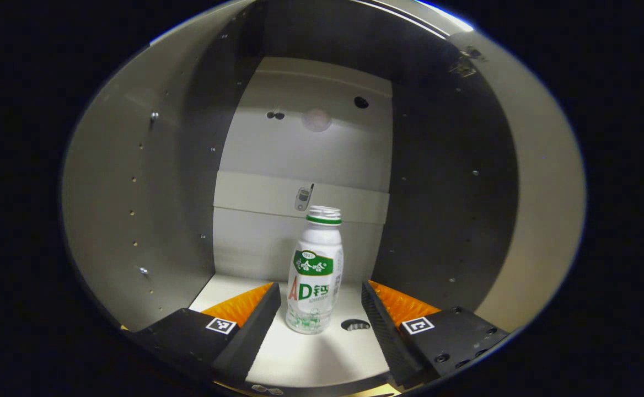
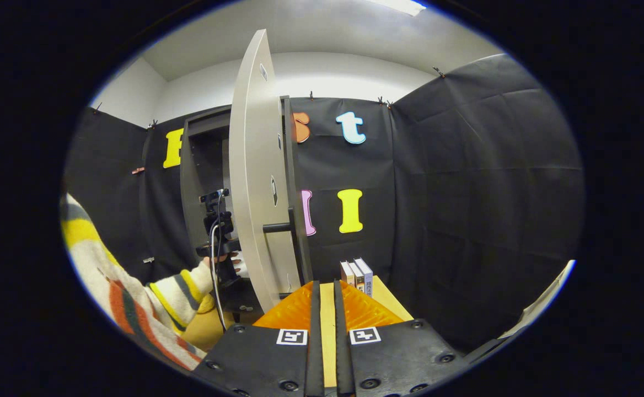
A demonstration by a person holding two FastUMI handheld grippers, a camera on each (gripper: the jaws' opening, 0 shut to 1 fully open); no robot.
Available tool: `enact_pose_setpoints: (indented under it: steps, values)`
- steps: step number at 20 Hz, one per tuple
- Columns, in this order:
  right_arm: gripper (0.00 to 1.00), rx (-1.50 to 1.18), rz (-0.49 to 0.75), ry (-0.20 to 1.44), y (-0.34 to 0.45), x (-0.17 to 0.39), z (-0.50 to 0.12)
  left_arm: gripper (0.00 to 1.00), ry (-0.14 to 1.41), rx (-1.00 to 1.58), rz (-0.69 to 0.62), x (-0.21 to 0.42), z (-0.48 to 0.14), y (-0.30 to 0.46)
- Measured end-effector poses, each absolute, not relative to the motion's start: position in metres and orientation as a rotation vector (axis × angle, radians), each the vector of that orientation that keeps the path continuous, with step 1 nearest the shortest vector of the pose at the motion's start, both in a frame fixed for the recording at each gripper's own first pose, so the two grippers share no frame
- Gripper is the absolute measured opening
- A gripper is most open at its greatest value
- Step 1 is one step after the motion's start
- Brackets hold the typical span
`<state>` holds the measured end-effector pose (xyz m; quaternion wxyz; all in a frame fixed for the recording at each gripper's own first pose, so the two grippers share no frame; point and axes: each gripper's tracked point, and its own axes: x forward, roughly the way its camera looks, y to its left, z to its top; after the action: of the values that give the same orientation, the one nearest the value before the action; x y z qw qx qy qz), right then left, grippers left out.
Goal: Open the cabinet door with the right hand, grasp the bottle in the cabinet with the left hand and place it on the coaster, then close the cabinet door with the right hand.
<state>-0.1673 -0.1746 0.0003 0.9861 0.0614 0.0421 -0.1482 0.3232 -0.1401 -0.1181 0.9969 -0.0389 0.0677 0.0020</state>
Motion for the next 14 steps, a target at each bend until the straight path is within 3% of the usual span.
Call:
enact_pose_setpoints:
  steps: [10,12,13,14]
  values:
    - [0.13,0.148,-0.375,0.081,-0.191,-0.169,0.002,0.93,0.193,0.047,0.03,0.39,-0.148,-0.137]
    - [0.13,0.152,-0.365,0.086,-0.19,-0.171,0.002,0.88,0.183,0.052,0.04,0.384,-0.143,-0.137]
    - [0.13,0.152,-0.358,0.089,-0.189,-0.172,0.002,0.75,0.197,0.036,0.012,0.385,-0.145,-0.143]
    - [0.13,0.154,-0.35,0.089,-0.187,-0.172,0.002,0.74,0.203,0.029,-0.002,0.376,-0.142,-0.146]
